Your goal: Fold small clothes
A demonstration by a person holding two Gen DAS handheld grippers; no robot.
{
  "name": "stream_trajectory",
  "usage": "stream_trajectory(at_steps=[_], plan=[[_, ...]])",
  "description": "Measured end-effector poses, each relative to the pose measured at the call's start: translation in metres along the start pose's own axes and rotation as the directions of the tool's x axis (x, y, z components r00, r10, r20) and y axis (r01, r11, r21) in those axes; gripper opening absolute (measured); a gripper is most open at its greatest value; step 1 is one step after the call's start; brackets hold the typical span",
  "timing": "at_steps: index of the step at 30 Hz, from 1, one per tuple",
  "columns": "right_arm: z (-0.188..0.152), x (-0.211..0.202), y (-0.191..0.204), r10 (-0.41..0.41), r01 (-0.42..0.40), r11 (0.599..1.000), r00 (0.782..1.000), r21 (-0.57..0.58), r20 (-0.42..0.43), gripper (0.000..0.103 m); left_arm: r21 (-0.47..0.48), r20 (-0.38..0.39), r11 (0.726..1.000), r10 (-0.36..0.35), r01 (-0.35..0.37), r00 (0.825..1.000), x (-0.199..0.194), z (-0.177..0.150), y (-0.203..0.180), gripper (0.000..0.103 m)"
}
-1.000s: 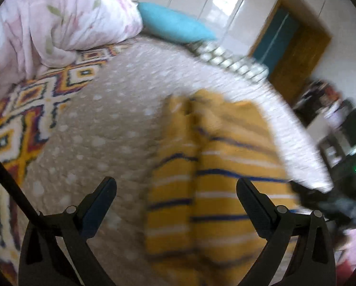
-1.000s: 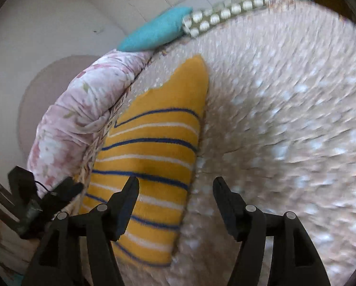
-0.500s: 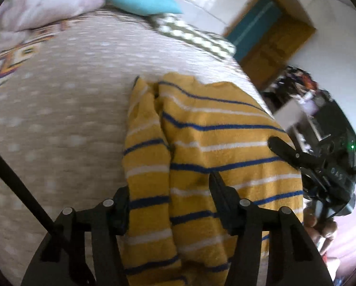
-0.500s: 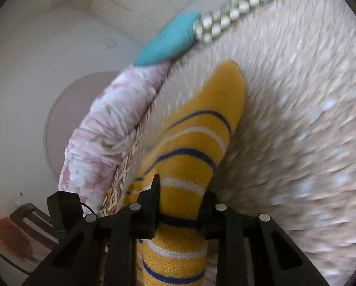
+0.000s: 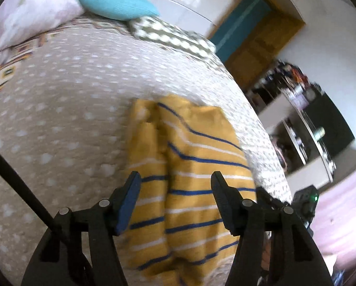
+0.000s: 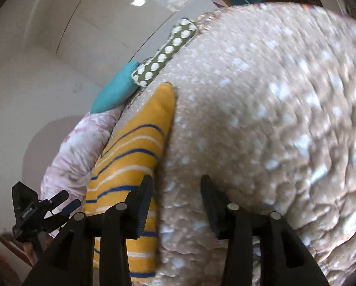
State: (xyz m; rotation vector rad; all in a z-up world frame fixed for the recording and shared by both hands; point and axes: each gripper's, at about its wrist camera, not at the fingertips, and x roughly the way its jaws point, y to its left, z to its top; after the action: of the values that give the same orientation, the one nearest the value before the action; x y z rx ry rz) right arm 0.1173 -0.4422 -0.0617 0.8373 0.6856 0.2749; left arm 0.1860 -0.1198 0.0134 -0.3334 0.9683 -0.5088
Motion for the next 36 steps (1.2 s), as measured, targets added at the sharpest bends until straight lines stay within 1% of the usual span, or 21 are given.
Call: stream_trajectory(at_steps=[2,4,5,6,7,8,12,15,17,18,19,20,21,23,26,27,29,31,33,35,36], plan=[[0.000,-0.002,-0.001,0.019,-0.019,1.000,1.000,0.002,0.004,0.045,0.045,-0.073,0.999,0.011,-0.007,0.997,0.023,0.002,-0.015,0.060],[0.000,-0.005,-0.002,0.033,-0.033,0.999,0.999,0.001,0.007,0.045,0.071,-0.120,0.996,0.069,-0.061,0.990,0.049,0.001,-0.023,0.060],[-0.001,-0.005,-0.001,0.045,-0.045,0.999,0.999,0.000,0.009,0.046,0.079,-0.138,0.994,0.081,-0.071,0.987,0.057,0.000,-0.025,0.057],[-0.003,-0.003,0.000,0.052,-0.052,0.999,0.999,0.002,0.009,0.046,0.105,-0.154,0.990,0.111,-0.095,0.982,0.064,-0.002,-0.031,0.047],[-0.004,-0.004,-0.001,0.058,-0.058,0.998,0.998,0.003,0.009,0.046,0.129,-0.144,0.983,0.146,-0.128,0.979,0.064,-0.003,-0.036,0.020],[-0.005,-0.005,-0.002,0.066,-0.066,0.998,0.998,0.004,0.009,0.046,0.147,-0.125,0.978,0.168,-0.149,0.978,0.061,-0.003,-0.040,0.014],[-0.009,-0.015,-0.005,0.066,-0.066,0.998,0.998,-0.006,0.011,0.046,0.158,-0.017,0.978,0.139,-0.135,0.990,0.013,0.007,-0.049,0.013],[-0.009,-0.013,-0.003,0.060,-0.060,0.998,0.998,-0.008,0.011,0.046,0.180,0.012,0.959,0.222,-0.221,0.975,0.002,0.012,-0.041,0.013],[-0.010,-0.012,-0.002,0.055,-0.055,0.998,0.998,-0.009,0.015,0.046,0.150,-0.010,0.956,0.258,-0.253,0.966,0.007,0.011,-0.025,0.013],[-0.009,-0.012,-0.001,0.049,-0.049,0.999,0.999,-0.011,0.017,0.046,0.144,-0.026,0.950,0.283,-0.276,0.959,0.015,0.010,-0.015,0.013],[-0.010,-0.011,0.001,0.041,-0.041,0.999,0.999,-0.015,0.020,0.046,0.147,-0.044,0.938,0.322,-0.313,0.946,0.027,0.007,-0.004,0.013],[-0.011,-0.012,0.003,0.028,-0.027,0.999,0.999,-0.023,0.022,0.046,0.147,-0.059,0.934,0.336,-0.324,0.940,0.036,0.003,0.003,0.015],[-0.010,-0.012,0.006,0.014,-0.013,0.999,1.000,-0.031,0.026,0.046,0.143,-0.066,0.934,0.339,-0.327,0.939,0.044,-0.001,0.009,0.015],[-0.012,-0.016,0.015,-0.021,0.024,0.998,0.998,-0.060,0.055,0.048,0.138,-0.039,0.933,0.341,-0.333,0.939,0.048,-0.004,0.012,0.019],[-0.021,-0.023,0.043,-0.015,0.025,0.988,0.997,-0.151,0.070,0.048,0.148,-0.030,0.928,0.350,-0.342,0.936,0.044,-0.004,0.007,0.025],[-0.025,-0.023,0.054,-0.004,0.015,0.983,0.998,-0.184,0.062,0.047,0.150,-0.031,0.929,0.347,-0.339,0.937,0.043,-0.002,0.006,0.026],[-0.035,-0.022,0.083,0.027,-0.015,0.965,0.999,-0.264,0.041,0.044,0.135,-0.029,0.936,0.332,-0.326,0.943,0.033,-0.003,0.007,0.035],[-0.044,-0.021,0.103,0.030,-0.019,0.944,0.999,-0.330,0.029,0.042,0.104,-0.021,0.949,0.302,-0.298,0.953,0.021,-0.006,0.009,0.038],[-0.054,-0.019,0.118,0.010,0.002,0.919,1.000,-0.394,0.029,0.042,0.087,-0.023,0.963,0.259,-0.257,0.966,0.006,-0.012,0.009,0.044],[-0.059,-0.018,0.123,-0.016,0.030,0.906,0.999,-0.421,0.036,0.042,0.080,-0.014,0.975,0.210,-0.209,0.978,-0.008,-0.025,0.007,0.057],[-0.060,-0.018,0.123,-0.026,0.041,0.905,0.999,-0.423,0.039,0.043,0.082,-0.007,0.980,0.182,-0.181,0.983,-0.016,-0.032,0.006,0.060]])
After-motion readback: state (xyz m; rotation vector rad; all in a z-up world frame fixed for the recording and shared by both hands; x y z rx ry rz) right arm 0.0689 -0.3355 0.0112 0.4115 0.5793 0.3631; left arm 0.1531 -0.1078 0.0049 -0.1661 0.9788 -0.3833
